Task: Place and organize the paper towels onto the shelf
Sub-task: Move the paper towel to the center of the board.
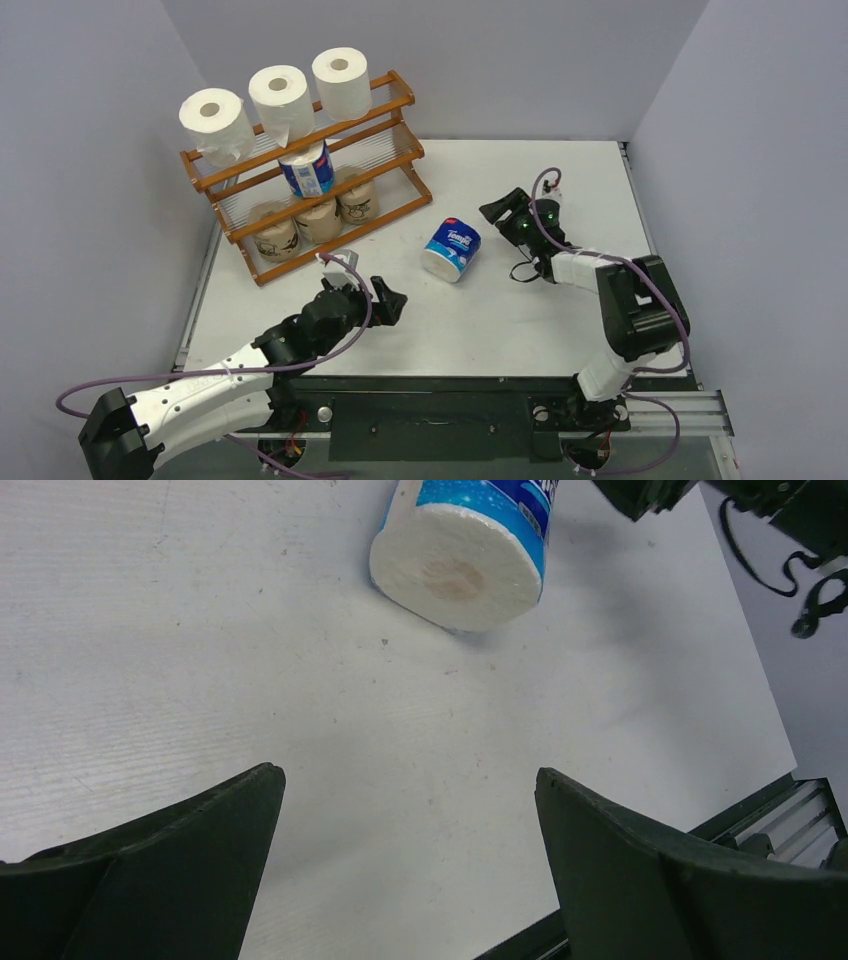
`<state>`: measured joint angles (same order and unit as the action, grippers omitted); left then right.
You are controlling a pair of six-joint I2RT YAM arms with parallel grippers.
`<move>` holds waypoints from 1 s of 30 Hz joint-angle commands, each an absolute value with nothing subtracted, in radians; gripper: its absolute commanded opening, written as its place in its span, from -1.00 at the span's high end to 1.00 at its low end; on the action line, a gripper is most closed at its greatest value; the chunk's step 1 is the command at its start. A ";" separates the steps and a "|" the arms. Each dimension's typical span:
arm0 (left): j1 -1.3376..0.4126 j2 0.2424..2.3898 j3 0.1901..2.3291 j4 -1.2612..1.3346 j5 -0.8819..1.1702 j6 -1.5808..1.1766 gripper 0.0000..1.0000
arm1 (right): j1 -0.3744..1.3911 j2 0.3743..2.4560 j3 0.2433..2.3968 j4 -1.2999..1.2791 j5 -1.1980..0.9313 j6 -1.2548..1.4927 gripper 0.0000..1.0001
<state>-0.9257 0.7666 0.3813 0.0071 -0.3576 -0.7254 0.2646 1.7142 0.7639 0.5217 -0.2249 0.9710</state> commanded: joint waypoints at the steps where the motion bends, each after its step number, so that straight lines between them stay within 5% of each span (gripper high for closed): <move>1: -0.921 0.752 0.419 -0.034 -0.358 -0.750 -0.93 | 0.245 1.531 0.729 0.532 -0.101 0.912 -0.26; 11: -0.919 0.812 0.492 -0.018 -0.294 -0.717 -0.93 | 0.273 1.527 0.615 0.707 -0.286 0.950 -0.24; 30: -0.917 1.156 0.559 0.273 -0.194 -0.737 -0.93 | 0.340 1.672 0.662 0.850 -0.192 0.949 -0.19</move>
